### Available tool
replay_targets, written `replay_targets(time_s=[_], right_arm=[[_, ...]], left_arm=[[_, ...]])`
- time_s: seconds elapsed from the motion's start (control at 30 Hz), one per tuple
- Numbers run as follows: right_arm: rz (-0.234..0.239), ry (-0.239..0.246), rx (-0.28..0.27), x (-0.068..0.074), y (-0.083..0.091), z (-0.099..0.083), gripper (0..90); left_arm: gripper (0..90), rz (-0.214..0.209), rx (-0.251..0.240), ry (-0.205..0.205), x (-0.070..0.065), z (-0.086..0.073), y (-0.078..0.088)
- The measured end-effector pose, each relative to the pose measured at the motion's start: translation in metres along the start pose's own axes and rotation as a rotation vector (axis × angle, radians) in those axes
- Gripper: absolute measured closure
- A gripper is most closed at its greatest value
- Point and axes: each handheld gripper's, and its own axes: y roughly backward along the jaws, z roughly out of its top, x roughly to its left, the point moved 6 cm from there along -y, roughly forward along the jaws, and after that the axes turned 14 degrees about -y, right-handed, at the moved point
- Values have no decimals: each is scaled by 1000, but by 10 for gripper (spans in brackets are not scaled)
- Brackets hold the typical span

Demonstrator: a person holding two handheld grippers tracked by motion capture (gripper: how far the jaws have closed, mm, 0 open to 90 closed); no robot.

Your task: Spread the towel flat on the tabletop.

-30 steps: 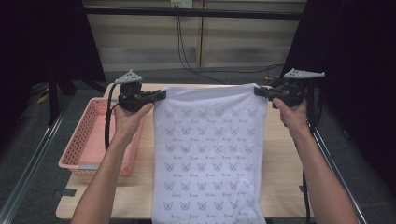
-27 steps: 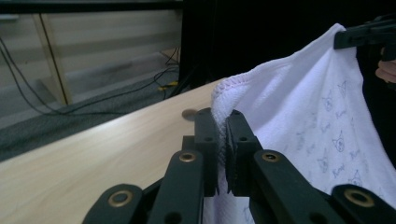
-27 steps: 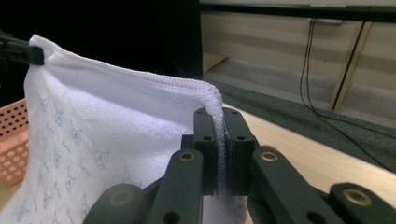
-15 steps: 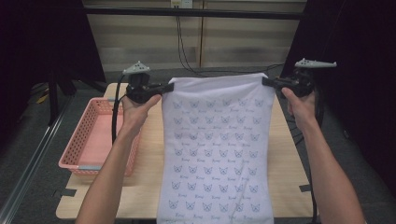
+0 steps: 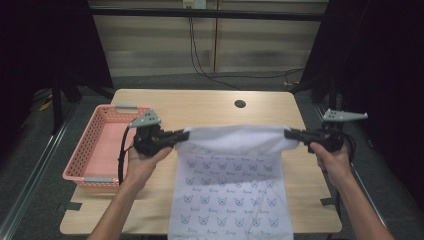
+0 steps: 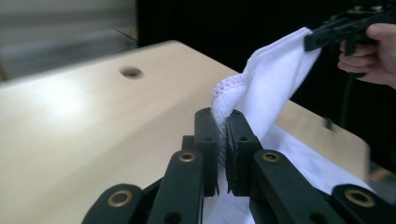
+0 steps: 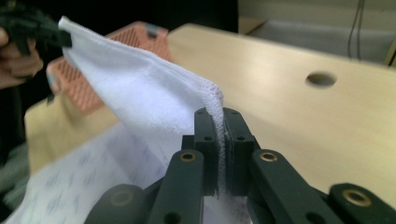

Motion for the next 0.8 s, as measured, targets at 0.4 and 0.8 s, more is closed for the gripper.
replay_targets(time_s=[0.4, 0.8], right_arm=[[20, -52, 193, 34, 16, -129, 869], [-67, -69, 435, 28, -10, -178, 869]], left_arm=[[851, -134, 169, 126, -71, -108, 19], [851, -166, 360, 170, -80, -151, -4]])
